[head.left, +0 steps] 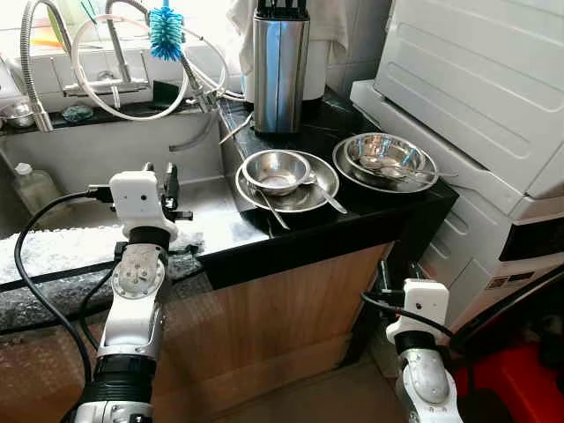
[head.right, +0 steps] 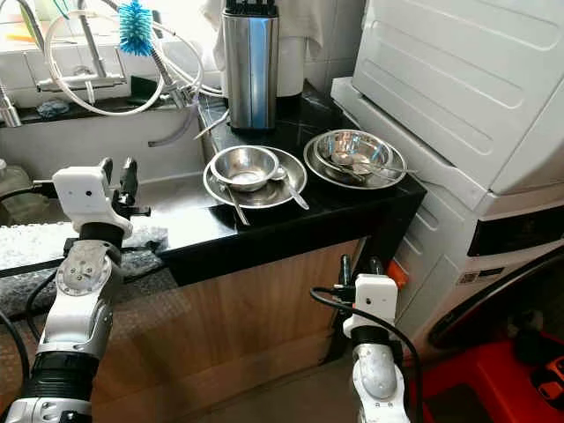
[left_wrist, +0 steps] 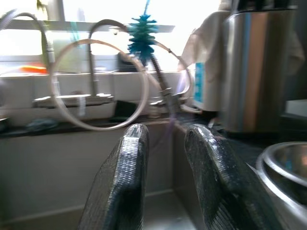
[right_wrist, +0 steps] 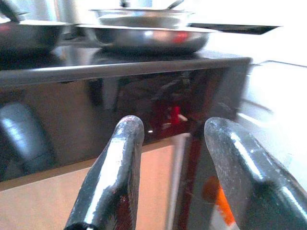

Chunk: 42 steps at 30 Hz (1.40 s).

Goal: Kitchen organization

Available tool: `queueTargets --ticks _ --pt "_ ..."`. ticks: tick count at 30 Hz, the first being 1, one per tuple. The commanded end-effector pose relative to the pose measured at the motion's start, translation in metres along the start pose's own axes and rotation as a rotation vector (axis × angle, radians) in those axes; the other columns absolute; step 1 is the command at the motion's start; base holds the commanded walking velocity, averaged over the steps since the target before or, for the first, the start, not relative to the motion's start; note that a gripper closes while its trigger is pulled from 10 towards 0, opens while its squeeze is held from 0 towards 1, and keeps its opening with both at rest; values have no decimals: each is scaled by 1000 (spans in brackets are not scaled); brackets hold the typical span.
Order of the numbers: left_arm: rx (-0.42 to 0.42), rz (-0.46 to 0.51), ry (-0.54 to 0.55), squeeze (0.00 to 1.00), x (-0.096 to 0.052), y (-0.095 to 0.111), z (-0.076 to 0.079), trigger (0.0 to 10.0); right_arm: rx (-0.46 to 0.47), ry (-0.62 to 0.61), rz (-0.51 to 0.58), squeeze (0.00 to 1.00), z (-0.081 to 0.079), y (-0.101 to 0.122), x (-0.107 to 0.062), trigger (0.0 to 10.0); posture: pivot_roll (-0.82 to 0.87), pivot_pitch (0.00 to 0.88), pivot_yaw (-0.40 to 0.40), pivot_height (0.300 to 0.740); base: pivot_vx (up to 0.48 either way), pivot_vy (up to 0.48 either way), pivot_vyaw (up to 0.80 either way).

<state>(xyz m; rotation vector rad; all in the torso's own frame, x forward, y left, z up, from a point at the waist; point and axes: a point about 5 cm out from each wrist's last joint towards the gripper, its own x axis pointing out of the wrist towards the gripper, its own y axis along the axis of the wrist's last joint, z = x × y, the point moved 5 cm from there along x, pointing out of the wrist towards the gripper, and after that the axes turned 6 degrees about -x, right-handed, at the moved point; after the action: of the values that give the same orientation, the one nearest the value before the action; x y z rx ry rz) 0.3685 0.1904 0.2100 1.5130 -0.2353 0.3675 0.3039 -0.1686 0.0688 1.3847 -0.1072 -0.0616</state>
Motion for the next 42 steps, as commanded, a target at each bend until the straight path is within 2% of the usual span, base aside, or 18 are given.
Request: queueTargets --ticks 1,16,25,34,42 --pt "8 3 -11 0 5 3 4 10000 7 -12 -5 0 3 -1 1 10000 -107 0 -32 740 0 352 -656" --pt "24 16 -29 0 11 12 9 10000 10 4 -6 0 -3 -1 4 10000 -95 0 -23 740 0 338 0" --pt "22 6 -43 0 13 13 12 10000 13 3 -11 0 -3 -3 6 10000 -90 0 -19 740 0 0 0" --pt "32 12 -46 0 15 16 13 10000 19 6 -11 0 -5 -3 8 10000 -83 0 -18 740 0 427 0" --pt "44 39 -117 0 15 23 28 10000 29 10 -11 0 -7 -3 9 10000 -79 0 -16 740 0 0 0"
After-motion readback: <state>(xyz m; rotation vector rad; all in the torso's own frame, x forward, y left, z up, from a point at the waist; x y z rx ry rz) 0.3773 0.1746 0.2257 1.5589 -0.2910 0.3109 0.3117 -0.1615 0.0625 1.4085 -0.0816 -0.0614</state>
